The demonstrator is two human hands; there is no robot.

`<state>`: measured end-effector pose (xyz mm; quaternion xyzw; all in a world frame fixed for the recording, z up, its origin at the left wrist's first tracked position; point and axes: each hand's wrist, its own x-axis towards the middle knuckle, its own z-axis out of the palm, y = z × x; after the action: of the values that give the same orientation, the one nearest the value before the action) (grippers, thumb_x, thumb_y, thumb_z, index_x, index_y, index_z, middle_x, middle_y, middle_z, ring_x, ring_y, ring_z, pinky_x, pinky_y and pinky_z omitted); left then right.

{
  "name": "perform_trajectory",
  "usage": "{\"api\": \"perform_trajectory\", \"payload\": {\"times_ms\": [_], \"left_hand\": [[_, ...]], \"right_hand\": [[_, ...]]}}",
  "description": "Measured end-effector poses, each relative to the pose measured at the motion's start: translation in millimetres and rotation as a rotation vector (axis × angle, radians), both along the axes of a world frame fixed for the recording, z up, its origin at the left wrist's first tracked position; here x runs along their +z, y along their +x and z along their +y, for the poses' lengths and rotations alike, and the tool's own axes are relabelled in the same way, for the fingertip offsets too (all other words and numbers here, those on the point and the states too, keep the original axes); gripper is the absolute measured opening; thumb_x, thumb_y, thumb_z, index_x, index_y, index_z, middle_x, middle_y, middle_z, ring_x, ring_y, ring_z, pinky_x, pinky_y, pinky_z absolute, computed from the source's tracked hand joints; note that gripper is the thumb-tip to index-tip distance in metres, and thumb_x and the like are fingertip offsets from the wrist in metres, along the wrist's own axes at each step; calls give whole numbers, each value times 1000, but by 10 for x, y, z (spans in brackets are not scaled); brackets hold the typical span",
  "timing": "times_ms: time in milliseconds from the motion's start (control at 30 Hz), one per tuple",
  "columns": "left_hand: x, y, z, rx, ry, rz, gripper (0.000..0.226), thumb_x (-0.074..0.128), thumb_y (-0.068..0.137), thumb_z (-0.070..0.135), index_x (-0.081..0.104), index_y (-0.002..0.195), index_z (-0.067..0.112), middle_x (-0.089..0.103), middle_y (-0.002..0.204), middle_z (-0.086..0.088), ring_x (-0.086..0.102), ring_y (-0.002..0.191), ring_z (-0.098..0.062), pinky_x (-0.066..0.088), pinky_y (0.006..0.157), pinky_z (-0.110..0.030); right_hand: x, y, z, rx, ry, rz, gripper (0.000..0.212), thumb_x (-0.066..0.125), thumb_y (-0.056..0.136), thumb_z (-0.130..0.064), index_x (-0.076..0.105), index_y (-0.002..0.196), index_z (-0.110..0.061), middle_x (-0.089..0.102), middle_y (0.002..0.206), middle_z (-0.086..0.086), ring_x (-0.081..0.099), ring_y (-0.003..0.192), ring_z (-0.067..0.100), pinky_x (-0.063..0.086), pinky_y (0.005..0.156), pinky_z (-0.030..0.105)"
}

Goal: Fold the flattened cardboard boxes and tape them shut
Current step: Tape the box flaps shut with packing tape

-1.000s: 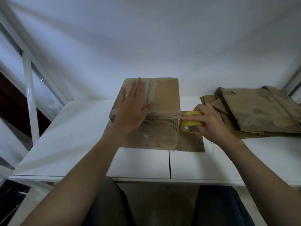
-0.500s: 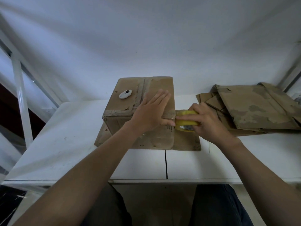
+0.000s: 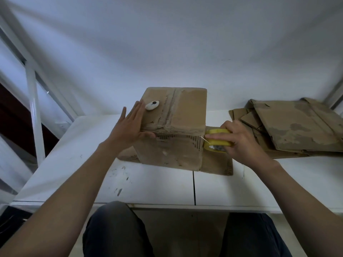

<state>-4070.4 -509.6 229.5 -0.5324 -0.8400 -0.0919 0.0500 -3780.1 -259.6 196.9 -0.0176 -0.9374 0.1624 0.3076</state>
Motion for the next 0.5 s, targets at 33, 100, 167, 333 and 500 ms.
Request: {"api": "perform_trajectory", "payload": {"times_ms": [33, 100, 167, 333, 500], "left_hand": [[-16, -43, -43, 8, 36, -98, 125, 31, 69, 96, -9, 159, 19, -9, 168, 1, -14, 152, -7, -5, 125, -45], [-53, -86, -71, 69, 155, -394, 123, 51, 71, 87, -7, 160, 25, -7, 168, 6, -9, 151, -7, 0, 124, -39], [-93, -69, -52, 122, 309, -588, 110, 56, 80, 76, 1, 161, 26, 3, 168, 8, 4, 152, -9, 12, 123, -34], [-207, 213, 40, 334, 822, -864, 51, 39, 107, 40, 36, 154, 22, 41, 155, 13, 37, 136, 6, 30, 109, -9], [-289, 265, 59, 448, 920, -917, 47, 40, 106, 42, 52, 145, 21, 54, 146, 7, 47, 136, -10, 35, 117, -34]], "right_hand": [[-1, -5, -8, -1, 7, 5, 52, 86, 74, -7, 74, 115, -36, 48, 93, -9, 36, 81, 13, 27, 75, 12], [-6, -16, -16, -9, -3, 8, 57, 86, 73, -5, 71, 117, -37, 48, 93, -7, 34, 82, 12, 29, 78, 10], [-5, -19, -23, -17, -7, -4, 60, 86, 72, -3, 71, 118, -37, 50, 92, -5, 35, 82, 12, 29, 78, 12], [-33, -23, -49, -27, -51, 5, 59, 87, 74, -7, 69, 118, -42, 52, 91, -2, 41, 82, 19, 33, 74, 25], [-55, -27, -92, -54, -68, 8, 59, 90, 70, -11, 70, 116, -42, 53, 92, -3, 42, 83, 17, 31, 79, 12]]}}
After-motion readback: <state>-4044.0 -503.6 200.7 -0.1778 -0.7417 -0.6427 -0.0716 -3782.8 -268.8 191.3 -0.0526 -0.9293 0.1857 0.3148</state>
